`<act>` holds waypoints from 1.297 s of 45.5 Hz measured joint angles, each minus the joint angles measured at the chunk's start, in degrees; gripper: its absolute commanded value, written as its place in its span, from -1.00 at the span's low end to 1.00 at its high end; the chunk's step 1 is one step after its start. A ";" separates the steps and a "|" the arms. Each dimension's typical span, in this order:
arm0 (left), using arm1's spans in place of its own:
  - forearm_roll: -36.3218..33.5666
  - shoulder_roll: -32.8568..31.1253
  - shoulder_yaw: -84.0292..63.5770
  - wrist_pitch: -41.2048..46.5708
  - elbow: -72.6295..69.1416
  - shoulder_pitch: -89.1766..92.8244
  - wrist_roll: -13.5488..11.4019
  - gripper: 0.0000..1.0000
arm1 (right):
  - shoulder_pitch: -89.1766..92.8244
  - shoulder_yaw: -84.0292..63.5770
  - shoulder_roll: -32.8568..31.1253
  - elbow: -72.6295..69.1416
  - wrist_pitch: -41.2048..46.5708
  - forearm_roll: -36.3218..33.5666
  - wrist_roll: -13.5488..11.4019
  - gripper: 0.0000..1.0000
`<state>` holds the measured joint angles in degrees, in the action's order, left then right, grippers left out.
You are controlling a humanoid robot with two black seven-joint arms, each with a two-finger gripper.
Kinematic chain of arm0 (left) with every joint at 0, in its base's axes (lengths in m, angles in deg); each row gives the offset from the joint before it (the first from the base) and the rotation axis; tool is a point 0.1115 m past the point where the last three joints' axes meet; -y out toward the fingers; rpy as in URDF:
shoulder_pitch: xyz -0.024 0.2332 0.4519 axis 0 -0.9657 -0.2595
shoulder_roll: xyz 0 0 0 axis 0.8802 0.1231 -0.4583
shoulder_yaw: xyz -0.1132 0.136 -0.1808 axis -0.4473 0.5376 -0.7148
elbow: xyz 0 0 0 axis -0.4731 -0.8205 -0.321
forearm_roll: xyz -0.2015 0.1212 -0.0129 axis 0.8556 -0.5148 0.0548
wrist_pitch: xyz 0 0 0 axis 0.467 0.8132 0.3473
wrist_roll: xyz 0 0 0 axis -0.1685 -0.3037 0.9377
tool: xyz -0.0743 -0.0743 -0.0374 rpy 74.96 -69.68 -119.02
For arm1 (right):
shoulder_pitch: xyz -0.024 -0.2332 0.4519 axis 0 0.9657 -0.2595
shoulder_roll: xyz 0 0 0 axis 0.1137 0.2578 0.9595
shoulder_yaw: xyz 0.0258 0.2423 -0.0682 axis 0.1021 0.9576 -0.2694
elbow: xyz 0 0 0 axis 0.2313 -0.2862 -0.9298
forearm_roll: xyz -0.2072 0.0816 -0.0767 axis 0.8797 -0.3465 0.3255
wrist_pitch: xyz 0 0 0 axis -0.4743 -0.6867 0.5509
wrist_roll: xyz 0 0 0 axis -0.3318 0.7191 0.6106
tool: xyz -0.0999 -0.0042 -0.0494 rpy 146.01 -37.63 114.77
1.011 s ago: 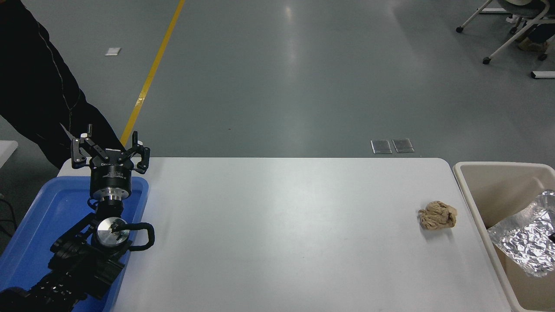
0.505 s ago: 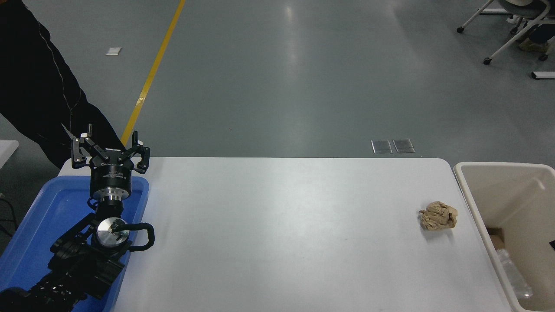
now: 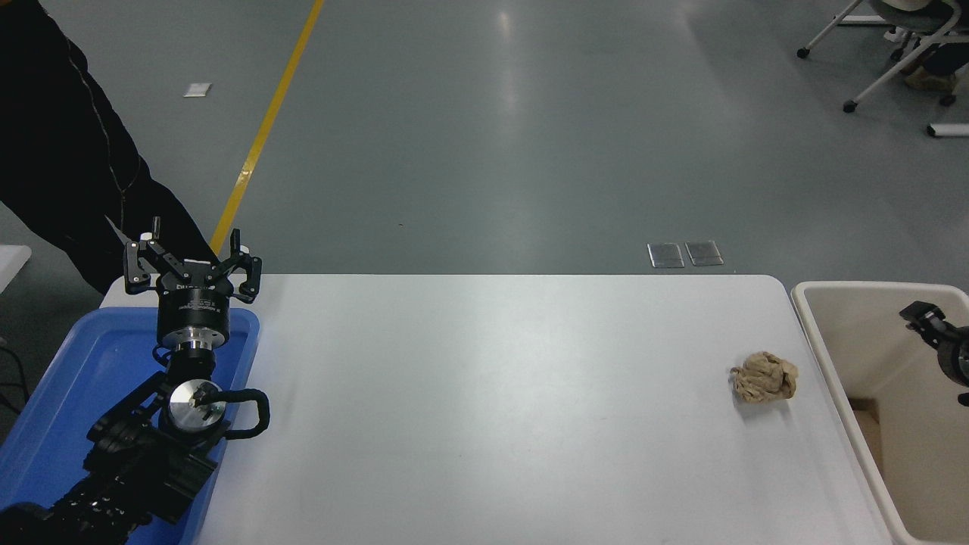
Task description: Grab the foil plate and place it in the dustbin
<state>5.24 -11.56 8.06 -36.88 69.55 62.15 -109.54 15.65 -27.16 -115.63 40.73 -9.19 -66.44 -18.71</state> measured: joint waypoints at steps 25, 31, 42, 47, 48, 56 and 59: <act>-0.02 0.00 0.00 -0.01 0.00 0.02 0.03 0.98 | -44.09 -17.45 5.32 -45.55 12.82 1.20 -0.44 1.00; -0.03 0.03 0.00 -0.01 -0.01 0.02 0.03 0.98 | -51.70 -18.61 5.64 -51.85 19.06 1.04 -0.69 1.00; -0.02 0.06 0.00 -0.01 0.00 0.02 0.03 0.98 | -61.69 -19.42 5.86 -56.98 29.23 0.68 -1.04 1.00; -0.02 0.06 0.00 -0.01 0.00 0.02 0.02 0.98 | -64.21 -19.71 5.88 -57.97 31.24 0.61 -1.72 1.00; -0.02 0.06 0.00 0.00 0.01 0.02 0.02 0.98 | -64.54 -19.75 5.88 -58.08 31.51 0.59 -1.83 1.00; -0.02 0.06 0.00 0.02 0.02 0.02 0.02 0.98 | -67.11 -20.09 5.83 -58.79 33.07 0.51 -2.65 1.00; -0.01 0.06 0.00 0.02 0.02 0.02 0.02 0.98 | -68.00 -20.19 5.82 -58.95 33.35 0.49 -2.90 1.00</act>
<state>5.23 -11.50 8.06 -36.86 69.57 62.17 -109.51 -52.36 -47.36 -109.81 -18.21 24.15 -65.95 -21.61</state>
